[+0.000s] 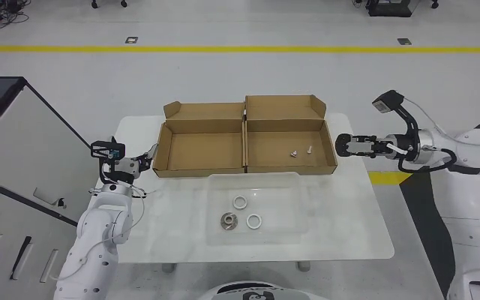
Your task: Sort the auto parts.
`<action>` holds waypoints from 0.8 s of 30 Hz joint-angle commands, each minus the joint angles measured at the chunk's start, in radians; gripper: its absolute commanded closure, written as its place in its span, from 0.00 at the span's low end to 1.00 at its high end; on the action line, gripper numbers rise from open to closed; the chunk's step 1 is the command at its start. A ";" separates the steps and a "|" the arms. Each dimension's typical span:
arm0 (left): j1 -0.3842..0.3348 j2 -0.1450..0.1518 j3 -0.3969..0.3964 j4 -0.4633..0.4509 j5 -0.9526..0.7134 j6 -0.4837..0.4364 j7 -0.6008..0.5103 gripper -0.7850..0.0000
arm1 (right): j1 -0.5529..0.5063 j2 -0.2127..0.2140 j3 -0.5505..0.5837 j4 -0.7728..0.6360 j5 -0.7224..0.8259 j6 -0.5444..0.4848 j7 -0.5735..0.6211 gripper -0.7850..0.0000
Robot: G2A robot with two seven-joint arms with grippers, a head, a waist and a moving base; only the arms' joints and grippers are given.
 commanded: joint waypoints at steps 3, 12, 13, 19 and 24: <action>0.000 0.000 0.000 0.000 0.000 0.000 0.000 0.00 | 0.000 0.000 0.000 0.000 0.000 0.000 0.000 0.00; -0.007 0.007 0.012 -0.214 0.105 -0.091 -0.173 0.00 | 0.000 0.000 0.000 0.000 0.000 0.000 0.000 0.00; -0.010 0.008 0.019 -0.240 0.115 -0.109 -0.210 0.00 | 0.000 0.000 0.000 0.000 0.000 0.000 0.000 0.00; -0.086 0.013 0.112 -0.365 0.180 -0.269 -0.460 0.00 | 0.000 0.000 0.000 0.000 0.000 0.000 0.000 0.00; -0.168 0.014 0.207 -0.425 0.212 -0.403 -0.631 0.00 | 0.000 0.000 0.000 0.000 0.000 0.000 0.000 0.00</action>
